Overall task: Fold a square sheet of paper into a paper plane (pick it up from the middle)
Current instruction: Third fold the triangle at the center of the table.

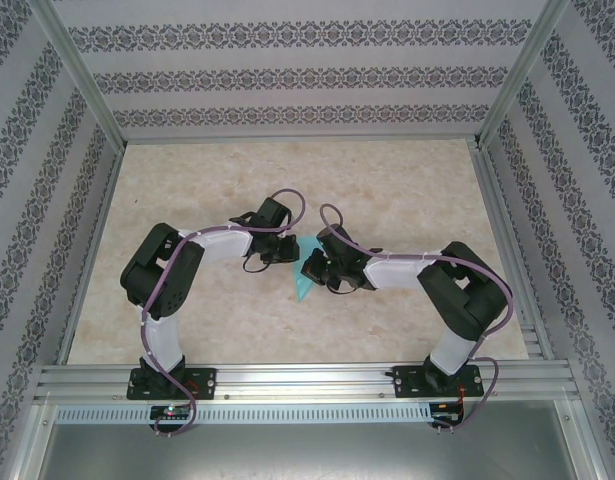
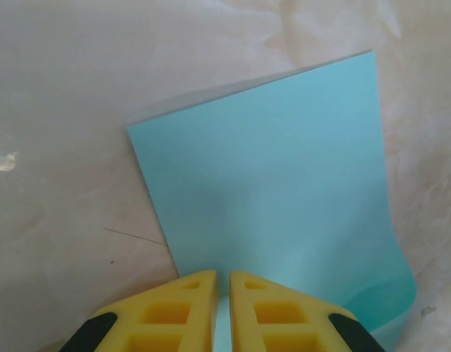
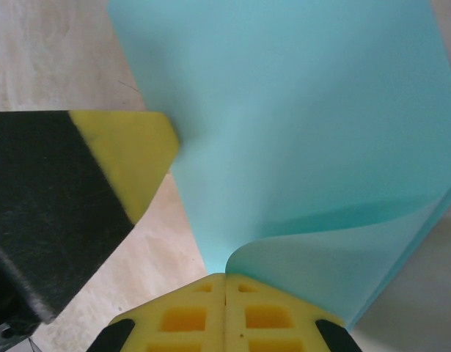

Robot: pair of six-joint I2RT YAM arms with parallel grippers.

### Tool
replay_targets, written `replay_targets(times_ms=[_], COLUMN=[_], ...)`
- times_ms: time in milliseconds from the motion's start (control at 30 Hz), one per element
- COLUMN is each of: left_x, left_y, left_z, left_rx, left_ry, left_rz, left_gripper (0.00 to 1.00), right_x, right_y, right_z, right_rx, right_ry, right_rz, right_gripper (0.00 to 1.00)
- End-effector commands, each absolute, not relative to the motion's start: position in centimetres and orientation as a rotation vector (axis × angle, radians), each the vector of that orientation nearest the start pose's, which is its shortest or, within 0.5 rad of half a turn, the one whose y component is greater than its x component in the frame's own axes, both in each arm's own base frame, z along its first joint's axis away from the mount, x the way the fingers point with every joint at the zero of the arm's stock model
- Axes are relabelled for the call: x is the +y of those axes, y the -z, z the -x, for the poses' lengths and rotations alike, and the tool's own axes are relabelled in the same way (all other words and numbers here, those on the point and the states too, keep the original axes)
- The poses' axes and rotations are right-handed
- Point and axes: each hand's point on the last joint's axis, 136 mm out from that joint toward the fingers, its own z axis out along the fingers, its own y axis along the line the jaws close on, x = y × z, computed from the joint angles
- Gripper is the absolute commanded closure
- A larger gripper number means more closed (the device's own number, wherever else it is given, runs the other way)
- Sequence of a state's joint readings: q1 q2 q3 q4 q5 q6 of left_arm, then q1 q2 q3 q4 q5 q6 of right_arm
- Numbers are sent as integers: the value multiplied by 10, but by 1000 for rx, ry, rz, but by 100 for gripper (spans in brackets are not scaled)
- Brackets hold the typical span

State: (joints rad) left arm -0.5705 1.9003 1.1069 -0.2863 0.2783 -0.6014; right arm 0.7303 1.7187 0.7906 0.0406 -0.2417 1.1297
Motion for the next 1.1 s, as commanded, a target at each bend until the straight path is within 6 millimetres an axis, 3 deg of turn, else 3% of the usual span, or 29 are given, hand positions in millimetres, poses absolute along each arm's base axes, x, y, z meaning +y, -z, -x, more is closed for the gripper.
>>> replay_targets(times_ms=[0,1067], left_x=[-266,-267], left_y=[-8,-2], left_z=[-336,-330], left_rx=[2843,2863], left_ry=[658,680], left_rz=[-71,-74], left_gripper=[86,86], right_x=[309,311], right_y=[-32,-22], right_z=[-284,-289], right_rx=[2697,2702], right_ry=[-1011,-999], right_rz=[-394,-390], right_gripper=[95,96])
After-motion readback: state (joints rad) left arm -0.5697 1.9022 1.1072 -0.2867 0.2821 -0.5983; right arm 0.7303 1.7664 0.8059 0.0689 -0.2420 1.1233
